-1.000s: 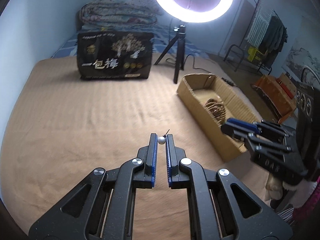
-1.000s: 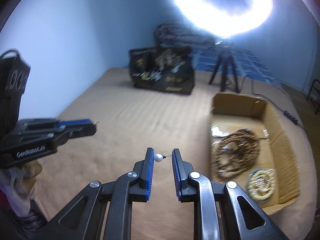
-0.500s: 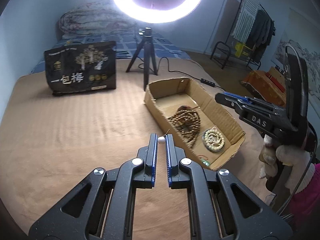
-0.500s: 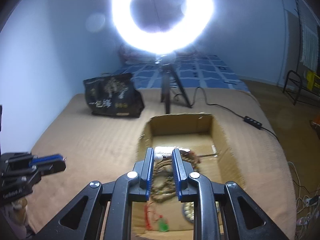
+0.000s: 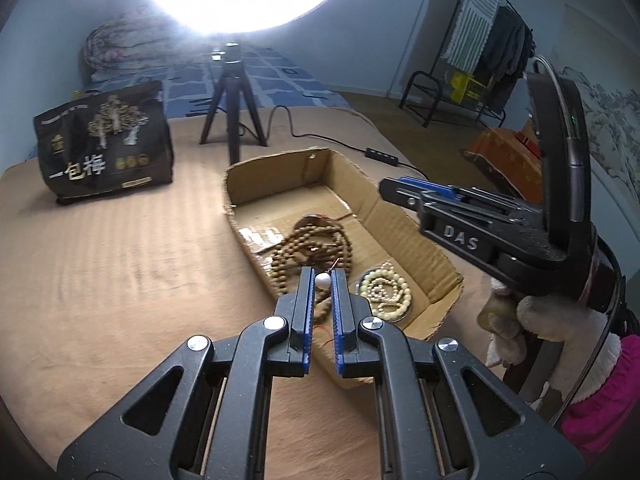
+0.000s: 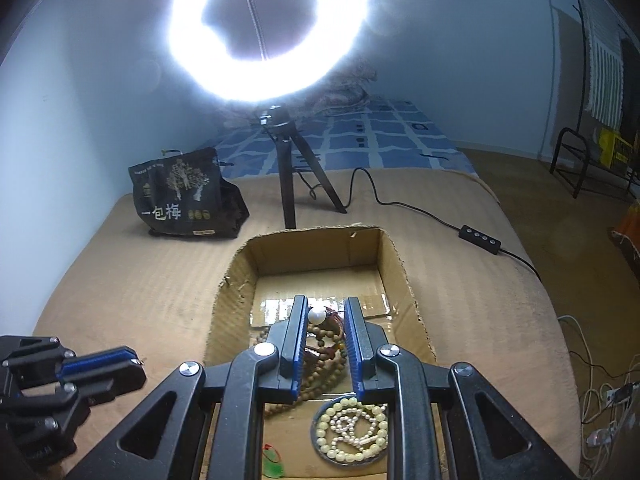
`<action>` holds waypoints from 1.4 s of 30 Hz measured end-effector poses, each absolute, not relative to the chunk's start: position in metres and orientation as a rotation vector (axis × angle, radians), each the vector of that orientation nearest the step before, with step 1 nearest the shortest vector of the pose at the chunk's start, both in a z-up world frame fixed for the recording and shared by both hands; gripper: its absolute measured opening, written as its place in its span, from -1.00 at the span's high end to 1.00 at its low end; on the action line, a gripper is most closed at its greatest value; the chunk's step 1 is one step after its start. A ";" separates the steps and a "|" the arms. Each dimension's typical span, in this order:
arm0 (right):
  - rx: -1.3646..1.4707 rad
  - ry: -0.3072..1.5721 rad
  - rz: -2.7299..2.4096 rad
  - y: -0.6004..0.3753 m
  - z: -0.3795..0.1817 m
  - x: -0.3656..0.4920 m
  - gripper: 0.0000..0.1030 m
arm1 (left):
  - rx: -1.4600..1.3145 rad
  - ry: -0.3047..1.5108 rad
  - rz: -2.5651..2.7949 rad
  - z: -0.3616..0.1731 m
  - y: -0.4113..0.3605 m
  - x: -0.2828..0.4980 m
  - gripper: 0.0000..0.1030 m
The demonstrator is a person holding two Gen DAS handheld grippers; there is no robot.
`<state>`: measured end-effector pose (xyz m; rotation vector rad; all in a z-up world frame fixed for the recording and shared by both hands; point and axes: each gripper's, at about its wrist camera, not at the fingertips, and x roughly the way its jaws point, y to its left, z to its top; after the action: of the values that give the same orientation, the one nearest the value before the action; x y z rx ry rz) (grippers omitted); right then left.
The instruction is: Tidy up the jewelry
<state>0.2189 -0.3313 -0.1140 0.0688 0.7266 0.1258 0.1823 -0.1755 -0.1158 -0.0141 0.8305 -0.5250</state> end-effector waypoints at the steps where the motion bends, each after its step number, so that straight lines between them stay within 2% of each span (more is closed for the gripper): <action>1: 0.070 0.730 0.126 -0.333 -0.115 0.219 0.67 | -0.010 0.831 -0.528 -0.117 -0.179 0.182 0.88; 15: 0.085 0.747 0.122 -0.344 -0.121 0.218 0.65 | 0.008 0.839 -0.566 -0.123 -0.208 0.181 0.88; 17: 0.088 0.750 0.119 -0.345 -0.121 0.217 0.58 | 0.019 0.833 -0.572 -0.122 -0.210 0.179 0.88; 19: 0.093 0.747 0.114 -0.347 -0.121 0.217 0.42 | 0.033 0.831 -0.570 -0.122 -0.213 0.178 0.87; 20: 0.095 0.744 0.111 -0.348 -0.120 0.216 0.39 | 0.039 0.831 -0.568 -0.122 -0.214 0.177 0.83; 21: 0.096 0.743 0.106 -0.349 -0.119 0.216 0.26 | 0.041 0.831 -0.567 -0.122 -0.214 0.177 0.75; 22: 0.097 0.741 0.102 -0.349 -0.119 0.216 0.00 | 0.042 0.831 -0.565 -0.122 -0.213 0.176 0.46; 23: 0.098 0.737 0.096 -0.350 -0.118 0.215 -0.13 | 0.044 0.825 -0.559 -0.122 -0.213 0.175 0.18; 25: 0.099 0.718 0.083 -0.351 -0.116 0.213 -0.47 | 0.047 0.812 -0.544 -0.121 -0.212 0.174 -0.02; 30: 0.092 0.692 0.057 -0.352 -0.111 0.209 -0.86 | 0.061 0.801 -0.519 -0.118 -0.209 0.172 -0.44; 32: 0.087 0.684 0.047 -0.352 -0.109 0.209 -0.99 | 0.070 0.788 -0.512 -0.117 -0.209 0.170 -0.50; 42: 0.083 0.680 0.036 -0.351 -0.106 0.209 -0.99 | 0.103 0.785 -0.493 -0.117 -0.208 0.167 -0.52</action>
<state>0.2085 -0.3507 -0.1056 0.0830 0.6798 0.0357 0.1670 -0.2083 -0.1168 0.1032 0.7846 -0.4932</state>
